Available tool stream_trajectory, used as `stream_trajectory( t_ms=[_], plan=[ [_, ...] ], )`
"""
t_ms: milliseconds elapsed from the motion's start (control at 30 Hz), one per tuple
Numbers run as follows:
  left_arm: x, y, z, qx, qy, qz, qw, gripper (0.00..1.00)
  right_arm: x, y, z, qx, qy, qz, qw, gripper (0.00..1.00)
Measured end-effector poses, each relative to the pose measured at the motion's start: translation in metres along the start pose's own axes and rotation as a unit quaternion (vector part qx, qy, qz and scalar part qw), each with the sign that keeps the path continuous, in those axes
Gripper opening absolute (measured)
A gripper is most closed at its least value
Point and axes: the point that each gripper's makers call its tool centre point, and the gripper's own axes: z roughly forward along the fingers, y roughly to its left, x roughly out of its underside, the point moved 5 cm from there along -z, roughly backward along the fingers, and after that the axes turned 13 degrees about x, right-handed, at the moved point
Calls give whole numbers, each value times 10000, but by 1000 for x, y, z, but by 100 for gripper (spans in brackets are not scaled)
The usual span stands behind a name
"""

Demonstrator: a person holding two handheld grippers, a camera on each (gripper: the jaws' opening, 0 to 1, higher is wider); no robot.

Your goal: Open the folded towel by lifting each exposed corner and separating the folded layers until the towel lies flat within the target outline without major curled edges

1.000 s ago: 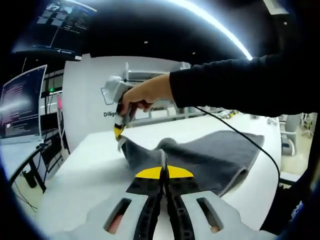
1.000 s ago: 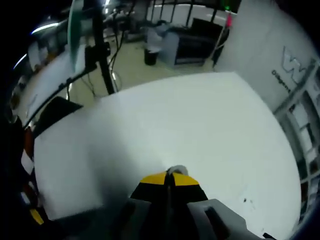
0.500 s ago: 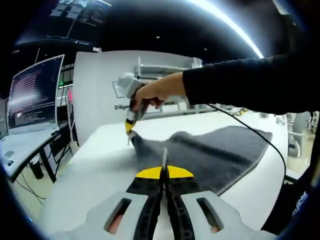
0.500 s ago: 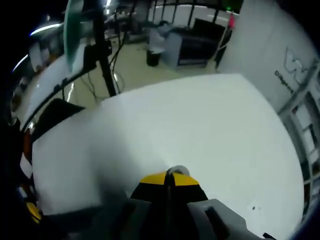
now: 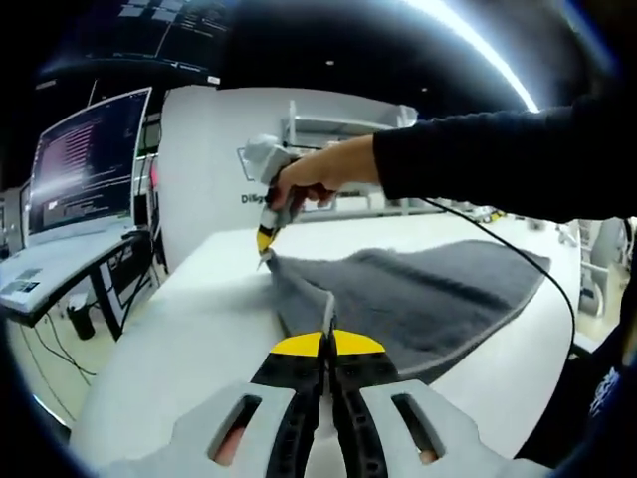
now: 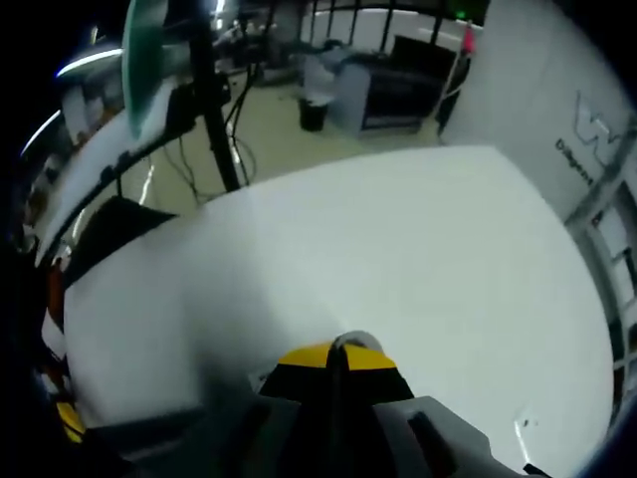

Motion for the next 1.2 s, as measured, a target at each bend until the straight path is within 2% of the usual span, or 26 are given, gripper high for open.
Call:
stream_trajectory(
  t_ms=[200, 400, 567, 733, 800, 1033, 1200],
  plan=[
    [4, 0, -3, -17, 31, -40, 10000, 1, -2, 2, 6, -39, 4, 47, 10000, 0],
    [9, -1, -6, -18, 79, -74, 9999, 1, -25, -8, 23, -129, -31, 121, 9998, 0],
    [13, -3, -8, -12, 110, -94, 9999, 1, -33, -6, 30, -163, -44, 107, 9998, 0],
    [17, -8, -9, 17, 191, -87, 9998, 1, -37, -14, 35, -171, -11, 79, 9998, 0],
    [18, -8, -10, 11, 189, -97, 9998, 1, -16, -4, 25, -182, -9, 102, 9998, 0],
    [18, 2, -20, -44, 147, -252, 9996, 1, -5, 12, 25, -177, -5, 6, 9998, 0],
    [20, 3, -21, -50, 164, -319, 9993, 1, 1, 24, 25, -199, -11, -22, 9998, 0]
  ],
)
